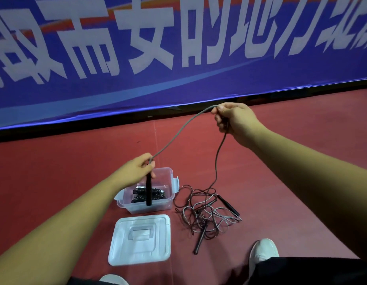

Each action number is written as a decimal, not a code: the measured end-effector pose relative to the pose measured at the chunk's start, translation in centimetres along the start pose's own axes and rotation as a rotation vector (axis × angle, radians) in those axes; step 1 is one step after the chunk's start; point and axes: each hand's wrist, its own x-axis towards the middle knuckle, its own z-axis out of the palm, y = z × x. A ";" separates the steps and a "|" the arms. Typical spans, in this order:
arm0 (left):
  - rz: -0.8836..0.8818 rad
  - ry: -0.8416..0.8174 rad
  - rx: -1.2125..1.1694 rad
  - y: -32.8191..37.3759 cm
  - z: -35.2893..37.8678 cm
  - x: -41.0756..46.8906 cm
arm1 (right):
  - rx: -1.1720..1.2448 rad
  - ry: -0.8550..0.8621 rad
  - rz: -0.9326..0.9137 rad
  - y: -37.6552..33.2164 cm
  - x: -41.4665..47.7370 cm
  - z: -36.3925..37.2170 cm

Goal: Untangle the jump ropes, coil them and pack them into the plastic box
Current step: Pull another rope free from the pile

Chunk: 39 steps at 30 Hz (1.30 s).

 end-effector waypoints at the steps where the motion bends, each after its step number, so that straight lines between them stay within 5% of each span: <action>1: 0.004 -0.006 -0.017 -0.1 0.0 0.3 | 0.001 0.041 0.009 0.2 0.4 0.0; 5: -0.016 -0.003 0.076 0.8 0.3 0.5 | 0.002 0.163 0.030 0.7 1.5 -0.6; 8: -0.032 0.014 -0.307 2.6 0.5 0.0 | -0.132 0.176 0.058 1.3 1.4 -1.3; 16: 0.073 -0.001 -1.119 11.1 0.1 -0.2 | -0.596 -0.267 0.178 4.8 -2.1 -1.7; 21: 0.124 -0.118 -0.722 11.8 1.1 -0.4 | -0.608 -0.513 0.019 3.7 -4.9 -0.3; 26: 0.123 -0.198 -0.381 11.3 2.2 -0.4 | -0.371 -0.400 -0.128 2.4 -5.1 0.8; 35: 0.013 0.060 -1.096 10.0 -1.7 -0.4 | -0.586 -0.559 0.157 7.5 -3.7 -2.4; 37: -0.063 0.136 -1.054 8.7 -2.7 -0.1 | -0.577 -0.497 0.207 8.6 -3.7 -2.8; 39: -0.162 0.229 -0.753 7.4 -3.0 0.1 | -0.431 -0.379 0.203 8.5 -3.6 -2.3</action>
